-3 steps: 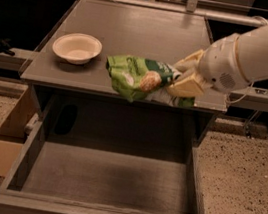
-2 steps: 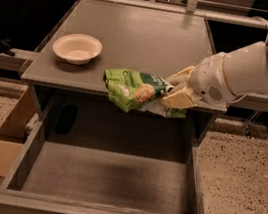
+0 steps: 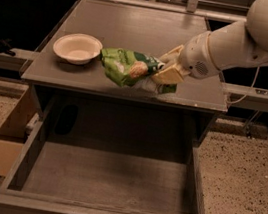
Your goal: Pick green rice chip bag from top drawer and place on counter
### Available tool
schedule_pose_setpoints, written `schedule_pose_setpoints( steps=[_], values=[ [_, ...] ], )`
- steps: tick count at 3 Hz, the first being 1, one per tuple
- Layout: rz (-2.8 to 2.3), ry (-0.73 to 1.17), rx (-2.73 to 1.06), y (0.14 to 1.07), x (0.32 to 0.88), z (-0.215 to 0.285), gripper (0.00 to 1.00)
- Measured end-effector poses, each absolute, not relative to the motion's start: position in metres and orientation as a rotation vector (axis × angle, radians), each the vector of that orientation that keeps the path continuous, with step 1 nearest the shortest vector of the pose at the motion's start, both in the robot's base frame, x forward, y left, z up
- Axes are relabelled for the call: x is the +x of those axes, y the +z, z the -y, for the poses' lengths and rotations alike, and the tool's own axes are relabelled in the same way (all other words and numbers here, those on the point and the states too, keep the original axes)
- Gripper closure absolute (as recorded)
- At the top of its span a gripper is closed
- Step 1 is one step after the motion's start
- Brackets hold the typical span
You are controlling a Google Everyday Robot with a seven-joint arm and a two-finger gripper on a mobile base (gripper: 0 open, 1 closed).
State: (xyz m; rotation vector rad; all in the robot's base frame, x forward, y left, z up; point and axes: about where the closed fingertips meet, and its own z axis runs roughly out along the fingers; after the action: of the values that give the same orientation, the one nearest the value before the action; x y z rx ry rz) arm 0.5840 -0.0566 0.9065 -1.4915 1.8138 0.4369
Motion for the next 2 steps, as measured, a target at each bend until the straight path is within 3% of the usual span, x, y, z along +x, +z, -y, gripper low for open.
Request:
schedule_pose_setpoints(
  steps=[2],
  values=[
    [-1.841, 0.384, -1.428, 0.908, 0.643, 0.072, 1.0]
  ],
)
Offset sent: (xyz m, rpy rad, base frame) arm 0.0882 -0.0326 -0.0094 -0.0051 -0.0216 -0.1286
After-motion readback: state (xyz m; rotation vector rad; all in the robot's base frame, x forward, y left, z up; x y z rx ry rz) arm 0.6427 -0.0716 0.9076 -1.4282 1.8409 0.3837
